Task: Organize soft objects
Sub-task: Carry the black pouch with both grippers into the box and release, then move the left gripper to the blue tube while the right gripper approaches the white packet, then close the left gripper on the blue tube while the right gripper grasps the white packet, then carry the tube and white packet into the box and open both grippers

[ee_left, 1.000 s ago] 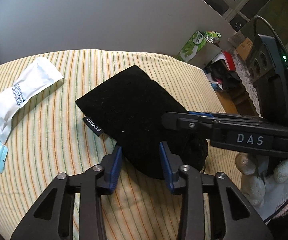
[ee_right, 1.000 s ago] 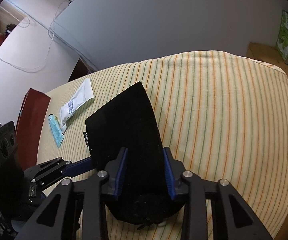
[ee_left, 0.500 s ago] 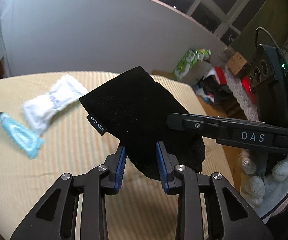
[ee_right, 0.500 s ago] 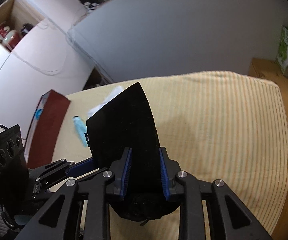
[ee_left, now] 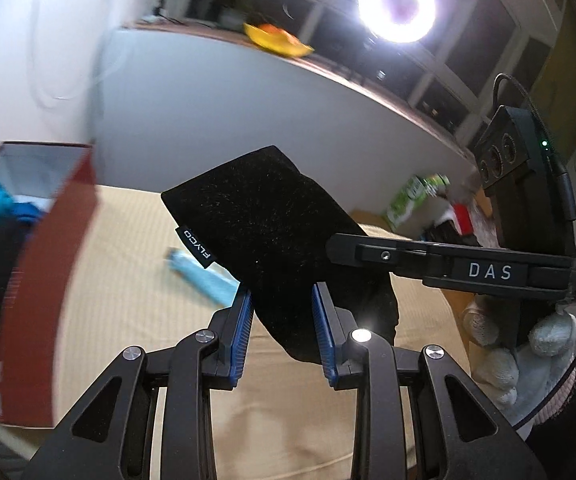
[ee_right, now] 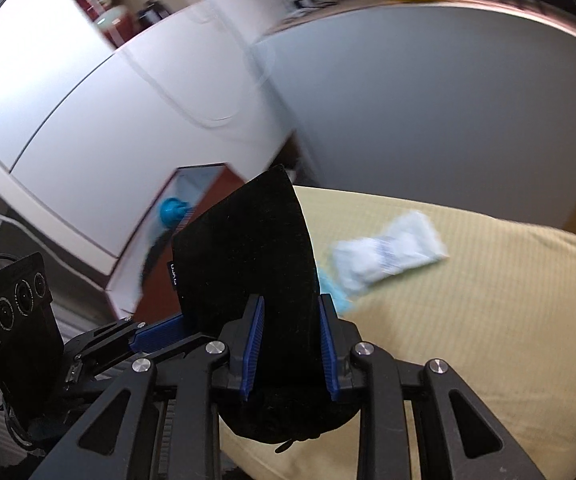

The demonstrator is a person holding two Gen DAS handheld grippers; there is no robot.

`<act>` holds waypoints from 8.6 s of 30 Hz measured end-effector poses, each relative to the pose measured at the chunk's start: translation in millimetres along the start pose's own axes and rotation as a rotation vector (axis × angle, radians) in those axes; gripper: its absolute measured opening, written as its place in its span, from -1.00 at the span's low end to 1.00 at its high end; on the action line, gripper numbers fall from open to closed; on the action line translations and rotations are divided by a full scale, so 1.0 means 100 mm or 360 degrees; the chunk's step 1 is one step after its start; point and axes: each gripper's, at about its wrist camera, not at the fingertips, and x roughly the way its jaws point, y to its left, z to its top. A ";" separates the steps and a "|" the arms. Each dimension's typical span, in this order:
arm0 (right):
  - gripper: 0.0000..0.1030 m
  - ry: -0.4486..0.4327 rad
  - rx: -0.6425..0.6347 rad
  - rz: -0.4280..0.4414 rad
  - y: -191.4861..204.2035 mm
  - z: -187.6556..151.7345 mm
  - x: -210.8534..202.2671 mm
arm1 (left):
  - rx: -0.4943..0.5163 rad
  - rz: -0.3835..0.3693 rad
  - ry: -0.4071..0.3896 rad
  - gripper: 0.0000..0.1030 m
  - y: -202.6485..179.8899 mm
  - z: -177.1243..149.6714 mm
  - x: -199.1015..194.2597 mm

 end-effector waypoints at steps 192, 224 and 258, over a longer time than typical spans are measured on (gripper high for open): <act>-0.57 0.0458 -0.0634 -0.0541 -0.61 -0.12 1.23 | -0.0192 0.0416 0.0371 -0.52 0.51 -0.05 1.76; -0.60 0.0085 -0.0587 -0.0401 0.04 0.22 0.43 | -0.0041 0.0327 -0.0066 -0.56 0.42 0.34 0.27; -0.46 0.0072 -0.0718 -0.0106 2.00 1.30 2.10 | -0.0170 0.0947 -0.0205 -0.55 2.03 0.15 -0.95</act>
